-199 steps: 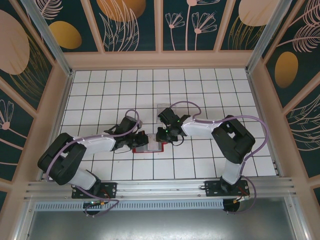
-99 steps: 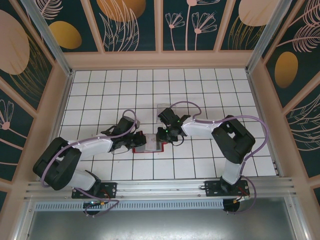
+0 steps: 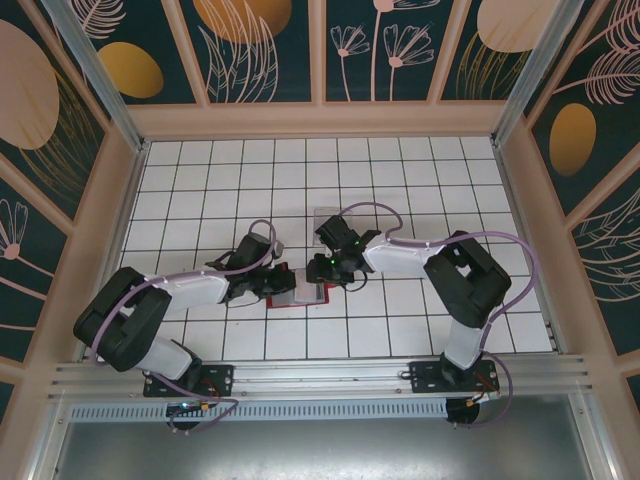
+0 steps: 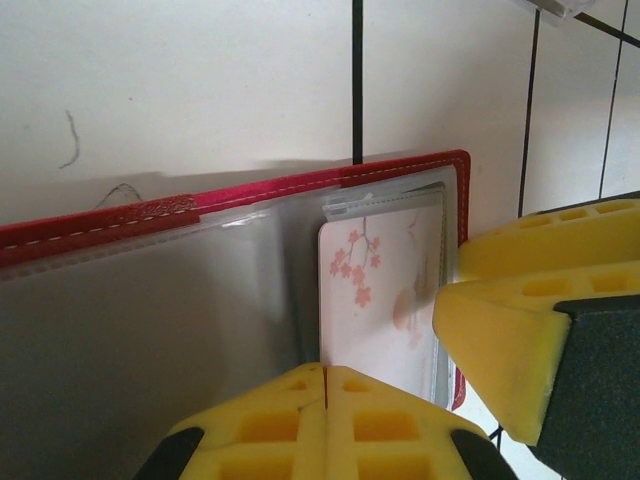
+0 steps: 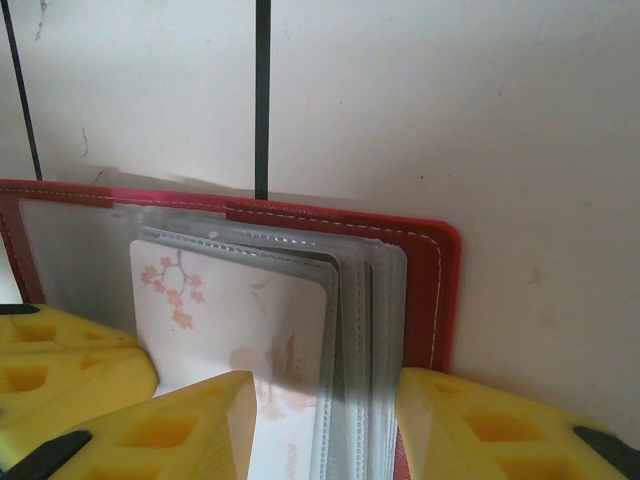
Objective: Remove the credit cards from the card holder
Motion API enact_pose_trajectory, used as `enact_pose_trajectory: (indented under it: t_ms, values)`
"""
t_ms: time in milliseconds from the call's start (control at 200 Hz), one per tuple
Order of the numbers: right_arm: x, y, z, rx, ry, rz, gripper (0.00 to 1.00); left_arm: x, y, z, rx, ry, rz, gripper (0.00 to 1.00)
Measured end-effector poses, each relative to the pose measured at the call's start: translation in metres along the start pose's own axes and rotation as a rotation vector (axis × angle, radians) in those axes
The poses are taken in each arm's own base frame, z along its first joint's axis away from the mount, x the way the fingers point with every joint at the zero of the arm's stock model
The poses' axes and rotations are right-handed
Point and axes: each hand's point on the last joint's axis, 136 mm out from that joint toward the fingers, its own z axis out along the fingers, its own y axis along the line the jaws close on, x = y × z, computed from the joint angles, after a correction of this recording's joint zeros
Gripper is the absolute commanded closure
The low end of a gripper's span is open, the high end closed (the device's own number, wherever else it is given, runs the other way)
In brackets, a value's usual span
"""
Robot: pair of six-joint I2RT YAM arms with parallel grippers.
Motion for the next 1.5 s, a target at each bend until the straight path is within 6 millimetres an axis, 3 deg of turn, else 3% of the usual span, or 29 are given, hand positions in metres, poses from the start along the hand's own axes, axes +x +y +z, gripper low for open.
enact_pose_trajectory:
  t_ms: [220,706,1241,1501]
  values:
    - [-0.001,-0.002,0.000,0.045,-0.004,0.003,0.57,0.002,0.001,0.006,0.031,0.003,-0.034,0.94]
    - [-0.001,-0.009,0.000,0.160,-0.010,-0.007,0.77,0.003,0.000,0.008,0.053,-0.004,-0.057,0.94]
    - [-0.004,-0.011,-0.001,0.177,-0.021,-0.009,0.87,0.004,0.010,0.003,-0.006,-0.013,-0.056,0.94]
    - [-0.004,-0.011,-0.001,0.175,-0.023,-0.009,0.87,0.006,0.003,0.002,0.029,-0.005,-0.042,0.83]
